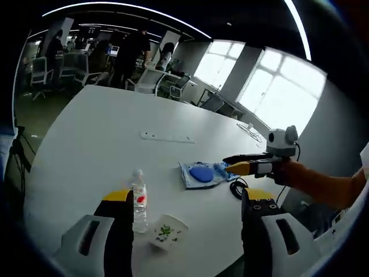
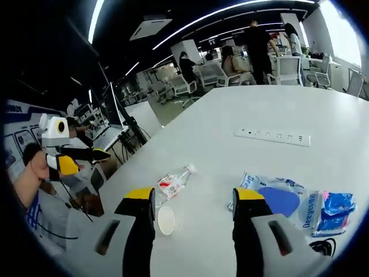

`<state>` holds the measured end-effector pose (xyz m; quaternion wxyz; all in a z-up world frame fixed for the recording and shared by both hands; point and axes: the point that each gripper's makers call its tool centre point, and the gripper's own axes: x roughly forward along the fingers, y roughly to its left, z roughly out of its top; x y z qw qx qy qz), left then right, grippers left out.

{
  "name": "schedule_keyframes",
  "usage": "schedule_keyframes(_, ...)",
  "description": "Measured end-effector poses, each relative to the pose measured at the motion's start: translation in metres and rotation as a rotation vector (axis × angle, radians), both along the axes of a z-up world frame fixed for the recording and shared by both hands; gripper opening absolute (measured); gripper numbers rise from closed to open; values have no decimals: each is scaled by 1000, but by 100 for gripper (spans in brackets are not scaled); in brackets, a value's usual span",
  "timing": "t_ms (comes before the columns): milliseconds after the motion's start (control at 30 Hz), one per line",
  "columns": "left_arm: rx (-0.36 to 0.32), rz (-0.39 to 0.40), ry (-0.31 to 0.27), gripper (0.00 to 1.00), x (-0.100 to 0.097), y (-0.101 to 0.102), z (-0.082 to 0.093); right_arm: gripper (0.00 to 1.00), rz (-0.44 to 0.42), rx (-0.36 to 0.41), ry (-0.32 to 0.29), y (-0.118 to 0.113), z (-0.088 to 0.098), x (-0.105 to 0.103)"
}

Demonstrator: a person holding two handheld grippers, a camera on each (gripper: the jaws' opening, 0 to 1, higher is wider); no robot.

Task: Arrange the tabletop items into an orderly group along one side of the table until the central work area is clear of visible clutter.

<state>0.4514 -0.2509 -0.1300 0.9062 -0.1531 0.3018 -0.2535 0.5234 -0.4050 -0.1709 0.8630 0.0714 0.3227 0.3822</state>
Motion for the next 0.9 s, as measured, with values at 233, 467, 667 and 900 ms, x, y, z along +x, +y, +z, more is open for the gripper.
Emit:
schedule_keyframes(233,-14,14,-2,77,-9,18,-1,52,39,26,41,32,-10,6)
schedule_keyframes(467,-35,29,-6,76,-12,34,-2,51,73,46,95,62,-28,14)
schedule_keyframes(667,-50,36,-1,76,-13,41,-8,51,79,79,153,85,-48,25)
schedule_keyframes(900,-88,55,-2,76,-10,57,-13,50,66,125,243,108,-75,42)
